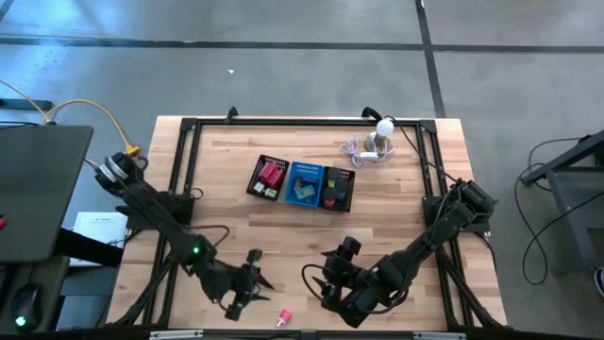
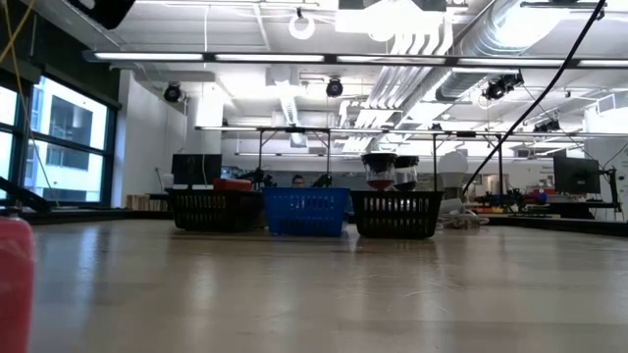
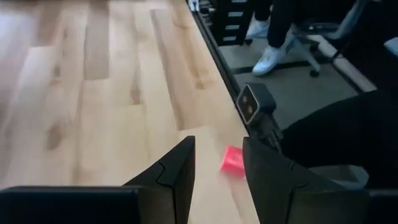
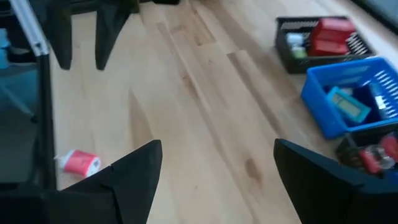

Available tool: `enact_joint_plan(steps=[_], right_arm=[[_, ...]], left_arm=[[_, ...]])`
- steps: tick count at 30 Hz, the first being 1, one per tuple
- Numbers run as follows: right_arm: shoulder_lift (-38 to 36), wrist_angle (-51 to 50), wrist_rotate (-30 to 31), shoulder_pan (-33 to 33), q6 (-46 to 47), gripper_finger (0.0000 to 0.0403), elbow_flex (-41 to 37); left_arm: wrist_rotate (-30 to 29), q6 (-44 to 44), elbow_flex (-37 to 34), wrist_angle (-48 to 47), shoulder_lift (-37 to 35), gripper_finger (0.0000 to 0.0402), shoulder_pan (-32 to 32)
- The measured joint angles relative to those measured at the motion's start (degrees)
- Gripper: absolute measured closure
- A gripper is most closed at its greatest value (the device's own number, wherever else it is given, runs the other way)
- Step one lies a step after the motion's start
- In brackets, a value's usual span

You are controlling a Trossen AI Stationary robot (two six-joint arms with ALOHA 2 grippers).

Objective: Pick & Place Office items
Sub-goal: Put the pink charger adapter into the left black bin

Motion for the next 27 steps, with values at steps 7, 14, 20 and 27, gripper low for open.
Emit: enact_joint_plan(steps=[7,14,20,27], right_arm=[[0.6,3.2,-3.5,0.2,0.1,0.0104,0.0],[1.3,3.5,-4.5,0.8,1.3,0.0103,0.0],[1.7,3.6,-5.8,1.1,1.3,0.0103,0.0],[1.7,3.7,-5.8,1.7,1.0,0.0103,0.0]], left_arm=[[-1.9,-11.5,0.0,3.4,4.7,0.0273,1.5],[0.8,-12.9,0.0,4.3,4.7,0.0257,2.0],[0.4,-12.1,0.0,4.3,4.7,0.0176,1.2],[1.8,-15.9,0.0,7.7,4.7,0.0115,0.7]])
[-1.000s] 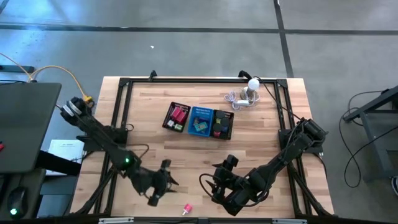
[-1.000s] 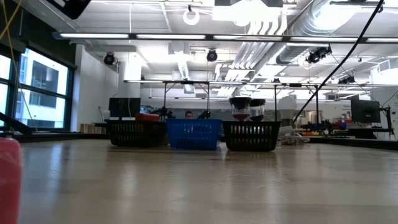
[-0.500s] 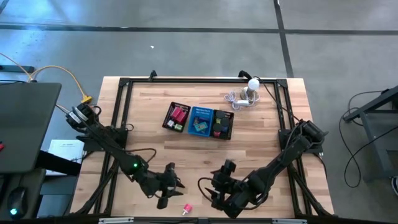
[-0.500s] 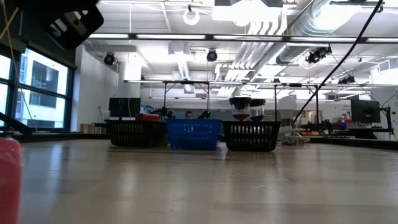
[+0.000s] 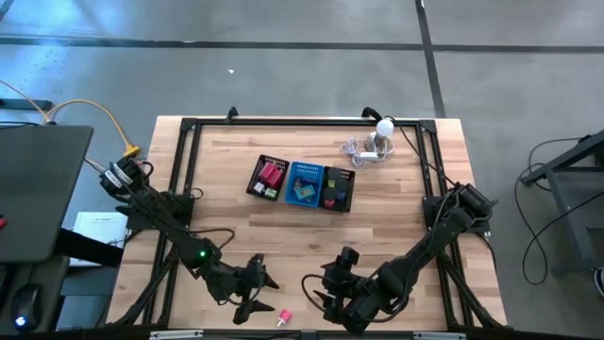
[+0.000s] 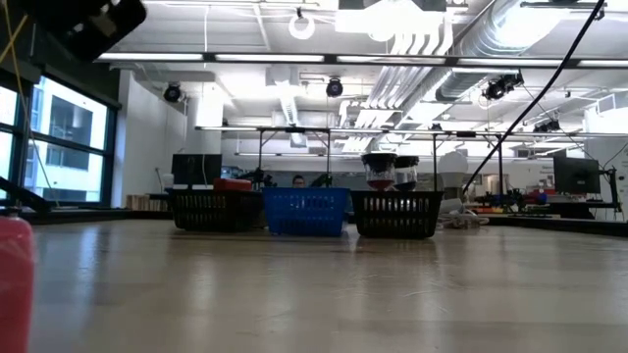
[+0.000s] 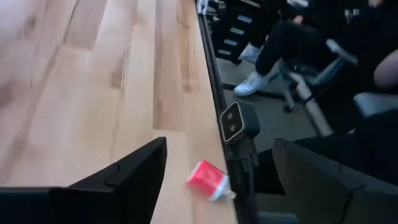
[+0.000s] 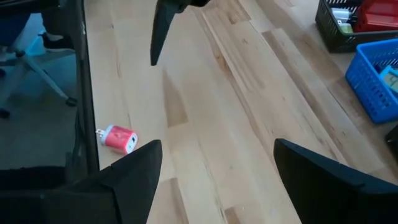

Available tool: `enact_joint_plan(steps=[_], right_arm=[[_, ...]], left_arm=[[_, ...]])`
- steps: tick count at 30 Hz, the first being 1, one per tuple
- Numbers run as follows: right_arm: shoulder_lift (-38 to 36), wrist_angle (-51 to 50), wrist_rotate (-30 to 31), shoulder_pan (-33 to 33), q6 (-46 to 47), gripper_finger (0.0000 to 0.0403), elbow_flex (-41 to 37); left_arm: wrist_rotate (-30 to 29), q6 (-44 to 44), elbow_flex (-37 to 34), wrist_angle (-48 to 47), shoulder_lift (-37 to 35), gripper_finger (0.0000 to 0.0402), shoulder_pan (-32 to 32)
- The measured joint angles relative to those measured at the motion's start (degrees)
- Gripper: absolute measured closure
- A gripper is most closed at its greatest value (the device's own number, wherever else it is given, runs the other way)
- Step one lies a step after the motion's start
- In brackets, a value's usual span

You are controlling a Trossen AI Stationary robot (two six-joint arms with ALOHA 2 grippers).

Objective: Pick & Place Office items
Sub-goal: Put the pink charger adapter into the left black bin

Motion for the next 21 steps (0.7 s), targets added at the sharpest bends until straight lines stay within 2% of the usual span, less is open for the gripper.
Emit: enact_joint_plan(steps=[3,8,12,16,19,21], right_arm=[[0.0,0.0,0.0,0.1,0.0,0.0104,0.0],[0.0,0.2,0.0,0.2,0.0,0.0103,0.0],[0.0,0.4,0.0,0.2,0.0,0.0105,0.0],[0.0,0.4,0.0,0.2,0.0,0.0103,0.0],[0.0,0.4,0.0,0.2,0.0,0.0104,0.0],[0.0,0.4,0.0,0.2,0.0,0.0104,0.0]], left_arm=[[0.0,-5.9,0.0,0.0,0.2,0.0113,0.0],[0.5,-7.2,0.1,1.0,3.9,0.0112,-1.9],[0.1,-0.5,2.6,1.1,6.1,0.0112,-4.3],[-3.4,10.1,7.3,-0.1,7.4,0.0112,-6.2],[-5.9,13.8,13.4,-7.5,7.5,0.0112,-7.0],[-6.1,11.2,17.9,-16.0,7.5,0.0112,-6.8]])
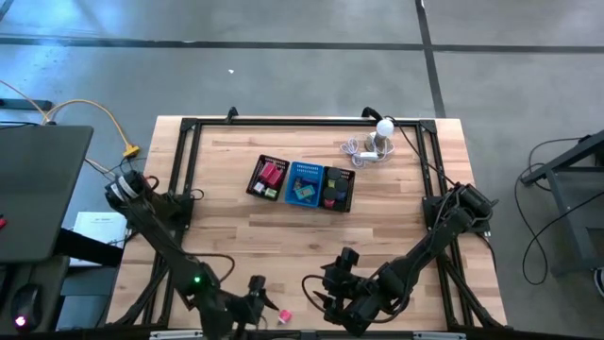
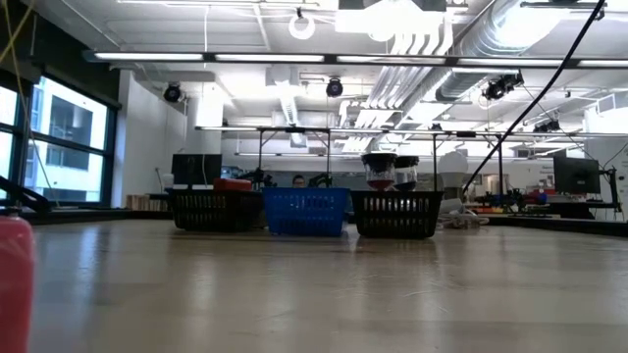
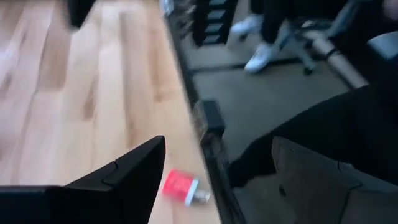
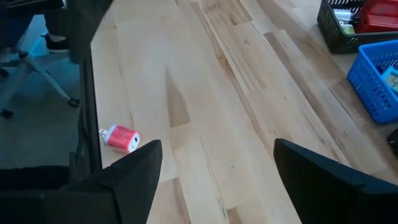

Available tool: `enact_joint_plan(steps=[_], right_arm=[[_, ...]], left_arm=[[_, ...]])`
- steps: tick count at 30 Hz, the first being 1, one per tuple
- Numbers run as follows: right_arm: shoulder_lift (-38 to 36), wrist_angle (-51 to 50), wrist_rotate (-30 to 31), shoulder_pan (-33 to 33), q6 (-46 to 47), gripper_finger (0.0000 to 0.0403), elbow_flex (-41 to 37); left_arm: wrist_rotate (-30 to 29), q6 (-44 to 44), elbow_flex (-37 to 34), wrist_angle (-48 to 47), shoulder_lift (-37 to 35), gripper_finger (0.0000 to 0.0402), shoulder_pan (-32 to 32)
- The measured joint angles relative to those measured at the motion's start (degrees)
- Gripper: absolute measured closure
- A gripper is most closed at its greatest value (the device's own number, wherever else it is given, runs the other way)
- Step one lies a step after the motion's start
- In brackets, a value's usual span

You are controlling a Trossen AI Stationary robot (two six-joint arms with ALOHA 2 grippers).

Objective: Pick & Place Office items
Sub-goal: Put the pink charger adapter into the left black bin

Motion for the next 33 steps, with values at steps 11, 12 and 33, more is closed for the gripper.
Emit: enact_joint_plan(steps=[11,12,33], right_arm=[[0.0,0.0,0.0,0.0,-1.0,0.0103,0.0],[0.0,0.0,0.0,0.0,-1.3,0.0104,0.0],[0.0,0.9,-0.5,0.3,-1.5,0.0104,0.0]], left_arm=[[7.7,-19.1,12.2,-19.4,7.3,0.0112,1.7],[8.6,-20.0,13.5,-20.2,8.7,0.0112,2.1],[15.8,-39.2,21.8,-34.3,17.0,0.0112,9.1]])
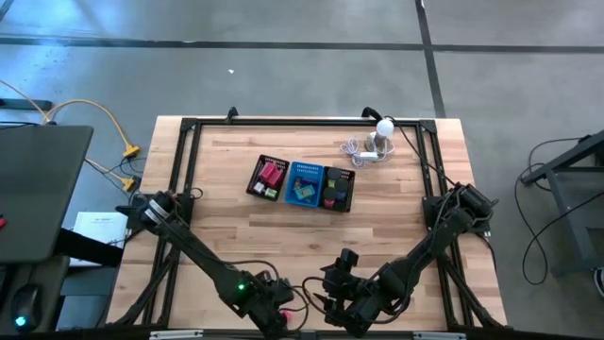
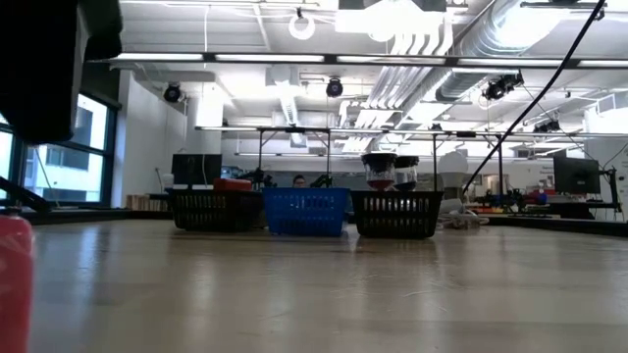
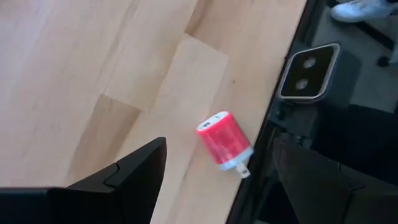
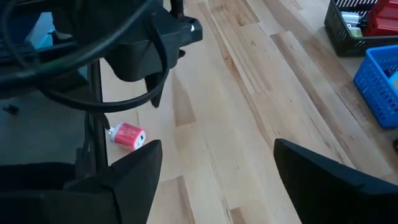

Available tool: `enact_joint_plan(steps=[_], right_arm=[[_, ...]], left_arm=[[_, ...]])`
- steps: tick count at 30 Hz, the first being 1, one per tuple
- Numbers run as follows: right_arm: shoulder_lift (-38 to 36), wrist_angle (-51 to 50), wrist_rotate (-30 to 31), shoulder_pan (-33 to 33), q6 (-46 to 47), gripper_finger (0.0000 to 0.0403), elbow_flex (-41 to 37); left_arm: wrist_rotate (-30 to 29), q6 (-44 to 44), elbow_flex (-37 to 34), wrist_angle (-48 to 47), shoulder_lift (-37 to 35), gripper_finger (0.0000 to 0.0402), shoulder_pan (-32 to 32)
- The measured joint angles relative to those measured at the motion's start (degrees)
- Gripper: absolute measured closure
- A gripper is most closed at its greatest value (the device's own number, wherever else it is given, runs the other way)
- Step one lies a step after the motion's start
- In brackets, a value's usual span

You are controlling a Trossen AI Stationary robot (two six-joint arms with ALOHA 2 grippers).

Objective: Pick & Place Office items
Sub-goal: Put the pink charger adapter into the left black bin

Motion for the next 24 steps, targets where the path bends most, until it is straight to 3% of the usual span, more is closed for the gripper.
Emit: enact_joint_plan(steps=[24], right_arm=[[0.0,0.9,0.0,0.4,0.0,0.0104,-0.1]], left_arm=[[2.1,-2.9,0.0,3.1,3.8,0.0112,0.2]])
